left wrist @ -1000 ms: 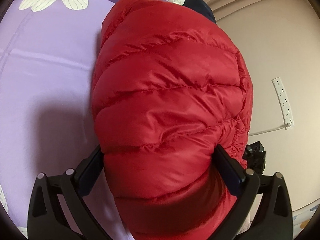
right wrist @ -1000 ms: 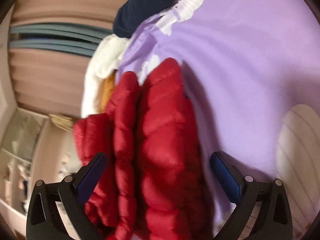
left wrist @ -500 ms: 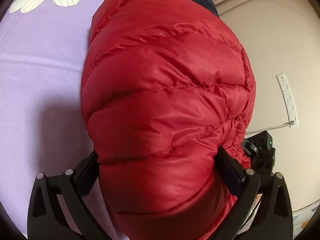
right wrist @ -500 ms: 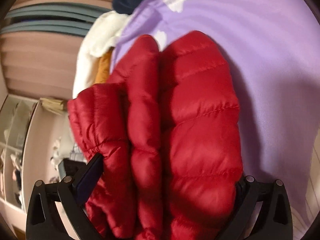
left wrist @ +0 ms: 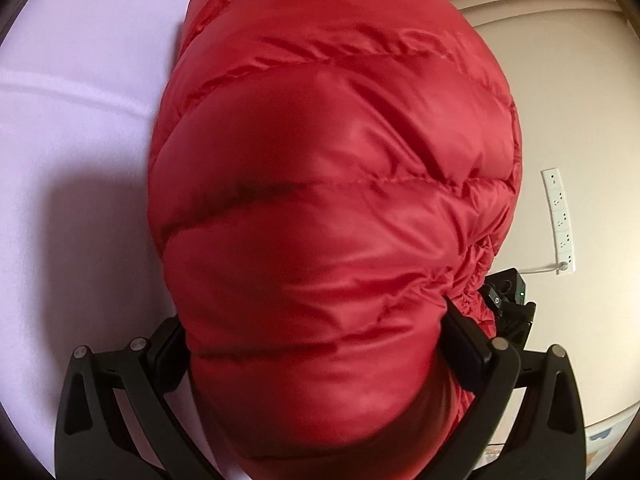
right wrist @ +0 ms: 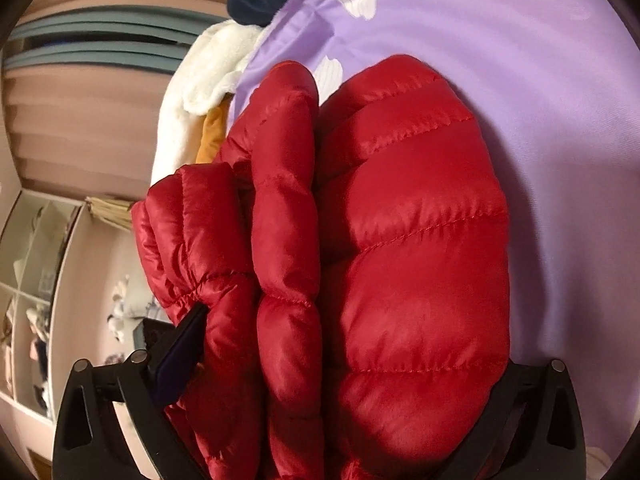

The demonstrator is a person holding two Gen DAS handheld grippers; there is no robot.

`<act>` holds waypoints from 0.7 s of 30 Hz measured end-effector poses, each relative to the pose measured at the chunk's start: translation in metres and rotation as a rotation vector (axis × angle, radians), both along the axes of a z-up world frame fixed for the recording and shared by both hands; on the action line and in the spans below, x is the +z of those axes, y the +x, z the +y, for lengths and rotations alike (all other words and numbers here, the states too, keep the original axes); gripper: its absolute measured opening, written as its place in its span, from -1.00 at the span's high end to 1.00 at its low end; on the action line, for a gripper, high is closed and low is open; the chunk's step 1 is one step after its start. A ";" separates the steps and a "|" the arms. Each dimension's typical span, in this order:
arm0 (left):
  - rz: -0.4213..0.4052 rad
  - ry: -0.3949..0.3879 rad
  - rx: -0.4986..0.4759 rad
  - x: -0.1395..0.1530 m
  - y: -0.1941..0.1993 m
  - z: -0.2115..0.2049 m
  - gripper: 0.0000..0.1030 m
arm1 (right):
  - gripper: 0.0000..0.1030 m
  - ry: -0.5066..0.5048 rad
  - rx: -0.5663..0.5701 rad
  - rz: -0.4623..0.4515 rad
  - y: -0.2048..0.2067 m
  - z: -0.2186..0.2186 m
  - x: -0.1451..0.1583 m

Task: Fold large clothes

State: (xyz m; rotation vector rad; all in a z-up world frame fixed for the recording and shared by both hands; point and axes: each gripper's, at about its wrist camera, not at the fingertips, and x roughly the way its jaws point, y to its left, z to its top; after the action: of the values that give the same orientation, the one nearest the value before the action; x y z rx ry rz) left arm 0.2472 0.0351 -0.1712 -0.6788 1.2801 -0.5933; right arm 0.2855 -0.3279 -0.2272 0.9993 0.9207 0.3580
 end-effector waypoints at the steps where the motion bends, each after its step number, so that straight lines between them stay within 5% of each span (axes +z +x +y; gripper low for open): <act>1: -0.010 0.006 0.005 0.001 -0.002 0.001 -1.00 | -0.87 -0.007 -0.001 -0.013 -0.005 0.000 0.000; 10: -0.143 0.100 -0.038 0.024 -0.015 -0.012 -0.92 | -0.18 -0.014 0.009 -0.107 -0.015 0.005 0.008; 21: -0.229 0.181 -0.019 0.062 -0.059 -0.013 -0.88 | -0.05 -0.043 0.048 -0.221 -0.042 0.029 0.032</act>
State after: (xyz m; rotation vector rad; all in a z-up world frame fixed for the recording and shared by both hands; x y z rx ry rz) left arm 0.1883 0.0223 -0.1092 -0.4359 1.1116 -0.5466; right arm 0.2430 -0.2986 -0.1949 0.8793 0.7498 0.4776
